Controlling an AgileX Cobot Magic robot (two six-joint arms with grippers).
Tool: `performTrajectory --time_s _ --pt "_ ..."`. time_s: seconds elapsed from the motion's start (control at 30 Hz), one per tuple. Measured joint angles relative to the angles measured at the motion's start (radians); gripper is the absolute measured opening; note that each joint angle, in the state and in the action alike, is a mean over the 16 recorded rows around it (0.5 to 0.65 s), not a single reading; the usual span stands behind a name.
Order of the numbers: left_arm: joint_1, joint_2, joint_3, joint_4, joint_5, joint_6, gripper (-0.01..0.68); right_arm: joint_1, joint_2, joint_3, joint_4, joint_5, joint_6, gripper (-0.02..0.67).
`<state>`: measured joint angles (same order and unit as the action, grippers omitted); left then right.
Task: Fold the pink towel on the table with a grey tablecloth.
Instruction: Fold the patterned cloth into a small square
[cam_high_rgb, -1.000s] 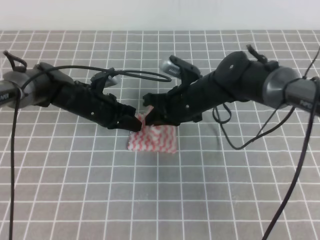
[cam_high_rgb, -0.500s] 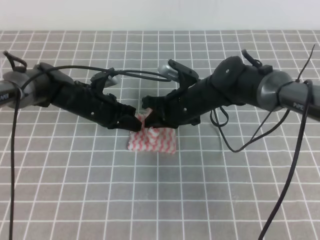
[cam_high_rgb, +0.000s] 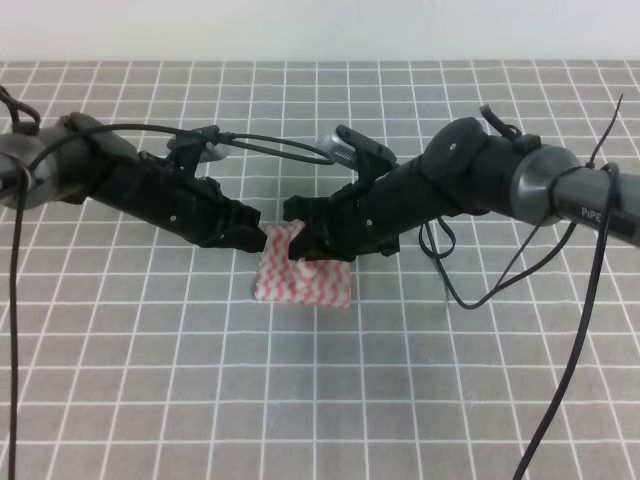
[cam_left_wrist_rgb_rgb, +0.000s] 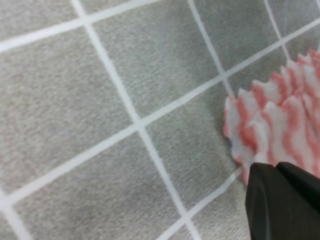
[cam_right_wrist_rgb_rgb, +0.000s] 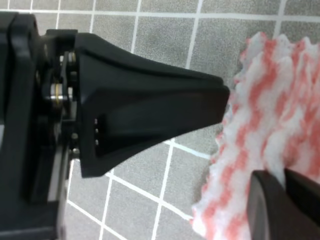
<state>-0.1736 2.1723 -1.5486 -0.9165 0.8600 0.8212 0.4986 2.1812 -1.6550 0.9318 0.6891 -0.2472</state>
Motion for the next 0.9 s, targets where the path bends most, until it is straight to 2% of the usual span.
performTrajectory --time_s 0.47,0.9 --pt "0.002 -0.003 0.0 0.024 -0.013 -0.013 -0.004 0.0 0.009 0.0 0.041 0.005 -0.006 0.004" --pt "0.01 -0.005 -0.003 0.024 -0.011 -0.014 -0.004 -0.003 0.017 0.0 0.177 0.052 -0.104 0.201"
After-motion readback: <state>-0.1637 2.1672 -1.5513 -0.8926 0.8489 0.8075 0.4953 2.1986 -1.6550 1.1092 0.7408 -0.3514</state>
